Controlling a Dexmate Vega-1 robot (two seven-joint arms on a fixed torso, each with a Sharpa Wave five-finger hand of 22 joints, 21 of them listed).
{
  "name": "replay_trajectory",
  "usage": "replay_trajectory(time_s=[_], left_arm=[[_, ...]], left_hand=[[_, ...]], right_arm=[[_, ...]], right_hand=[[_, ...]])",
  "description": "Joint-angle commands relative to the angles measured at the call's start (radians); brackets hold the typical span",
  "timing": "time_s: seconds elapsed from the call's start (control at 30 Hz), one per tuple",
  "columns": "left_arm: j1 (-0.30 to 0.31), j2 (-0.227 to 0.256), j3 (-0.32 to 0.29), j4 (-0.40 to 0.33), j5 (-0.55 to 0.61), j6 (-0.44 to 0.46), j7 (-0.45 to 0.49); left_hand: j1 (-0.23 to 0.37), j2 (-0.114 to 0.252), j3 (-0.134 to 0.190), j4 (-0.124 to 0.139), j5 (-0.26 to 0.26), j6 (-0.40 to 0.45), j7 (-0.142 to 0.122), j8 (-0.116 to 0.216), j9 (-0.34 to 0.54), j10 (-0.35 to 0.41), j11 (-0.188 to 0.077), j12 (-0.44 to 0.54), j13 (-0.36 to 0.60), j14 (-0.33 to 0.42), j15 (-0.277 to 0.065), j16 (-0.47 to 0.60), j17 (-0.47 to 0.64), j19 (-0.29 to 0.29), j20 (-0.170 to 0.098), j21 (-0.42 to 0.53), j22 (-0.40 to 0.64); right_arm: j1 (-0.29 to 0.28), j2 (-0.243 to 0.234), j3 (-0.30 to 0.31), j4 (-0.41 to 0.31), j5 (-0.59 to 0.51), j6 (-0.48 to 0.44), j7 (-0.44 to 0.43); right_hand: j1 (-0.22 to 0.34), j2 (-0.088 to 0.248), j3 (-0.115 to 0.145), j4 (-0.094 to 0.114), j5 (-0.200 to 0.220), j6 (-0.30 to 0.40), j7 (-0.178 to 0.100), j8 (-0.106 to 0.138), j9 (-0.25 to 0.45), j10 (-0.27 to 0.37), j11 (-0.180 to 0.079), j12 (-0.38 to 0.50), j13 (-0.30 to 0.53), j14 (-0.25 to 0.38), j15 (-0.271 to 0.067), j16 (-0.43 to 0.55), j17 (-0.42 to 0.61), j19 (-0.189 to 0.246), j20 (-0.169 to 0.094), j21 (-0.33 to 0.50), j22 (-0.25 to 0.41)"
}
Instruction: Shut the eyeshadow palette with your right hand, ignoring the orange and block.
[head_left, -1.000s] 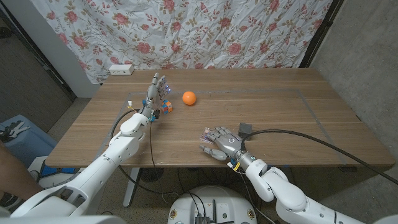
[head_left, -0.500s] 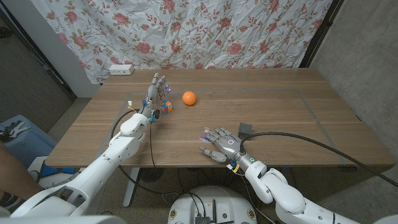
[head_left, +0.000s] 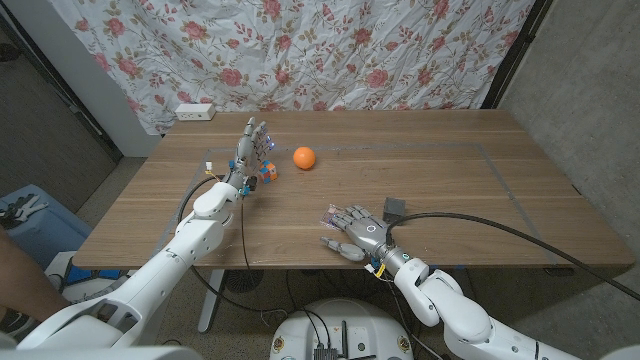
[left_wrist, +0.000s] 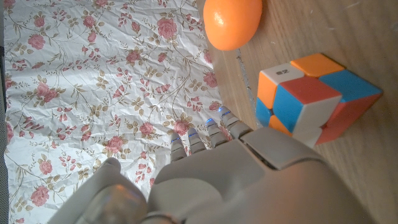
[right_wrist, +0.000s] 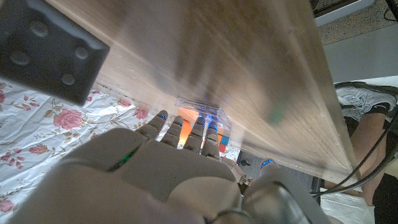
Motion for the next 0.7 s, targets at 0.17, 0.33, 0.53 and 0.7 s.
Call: replay_trajectory(time_s=[0.17, 0.33, 0.53, 0.7], left_arm=[[0.000, 0.000, 0.000, 0.000, 0.000, 0.000, 0.000], [0.000, 0.000, 0.000, 0.000, 0.000, 0.000, 0.000], [0.000, 0.000, 0.000, 0.000, 0.000, 0.000, 0.000], [0.000, 0.000, 0.000, 0.000, 0.000, 0.000, 0.000]], left_hand=[[0.006, 0.007, 0.008, 0.001, 0.004, -0.003, -0.007, 0.005, 0.004, -0.003, -0.006, 0.005, 0.004, 0.004, -0.023, 0.006, 0.005, 0.008, 0.001, 0.004, 0.004], [0.006, 0.008, 0.008, 0.001, 0.004, -0.003, -0.007, 0.005, 0.004, -0.003, -0.005, 0.005, 0.004, 0.005, -0.023, 0.006, 0.005, 0.007, 0.002, 0.004, 0.004], [0.006, 0.008, 0.008, 0.001, 0.004, -0.003, -0.007, 0.005, 0.004, -0.003, -0.004, 0.005, 0.004, 0.005, -0.024, 0.006, 0.005, 0.008, 0.002, 0.004, 0.004], [0.006, 0.008, 0.008, 0.001, 0.004, -0.002, -0.007, 0.005, 0.004, -0.003, -0.004, 0.005, 0.004, 0.004, -0.024, 0.006, 0.005, 0.007, 0.001, 0.004, 0.004]], right_arm=[[0.015, -0.004, 0.033, -0.032, 0.074, 0.058, -0.042], [0.022, -0.001, 0.043, -0.034, 0.094, 0.079, -0.062], [0.032, -0.003, 0.055, -0.033, 0.125, 0.115, -0.087], [0.042, -0.003, 0.068, -0.027, 0.157, 0.149, -0.110]], right_hand=[[-0.002, 0.052, 0.005, 0.009, 0.000, 0.000, -0.002, 0.001, 0.001, 0.011, 0.000, 0.007, 0.002, 0.003, -0.009, 0.005, 0.004, 0.015, 0.001, 0.008, 0.004], [0.000, 0.051, 0.006, 0.008, 0.001, 0.002, -0.002, 0.002, 0.001, 0.011, -0.002, 0.007, 0.002, 0.005, -0.010, 0.005, 0.004, 0.019, 0.002, 0.009, 0.004], [0.004, 0.051, 0.008, 0.007, 0.001, 0.003, -0.003, 0.002, 0.001, 0.012, 0.000, 0.006, 0.002, 0.008, -0.009, 0.006, 0.003, 0.026, 0.002, 0.011, 0.004], [0.006, 0.051, 0.010, 0.006, 0.002, 0.003, -0.004, 0.002, 0.001, 0.013, 0.002, 0.007, 0.002, 0.013, -0.013, 0.007, 0.001, 0.037, 0.002, 0.014, 0.004]])
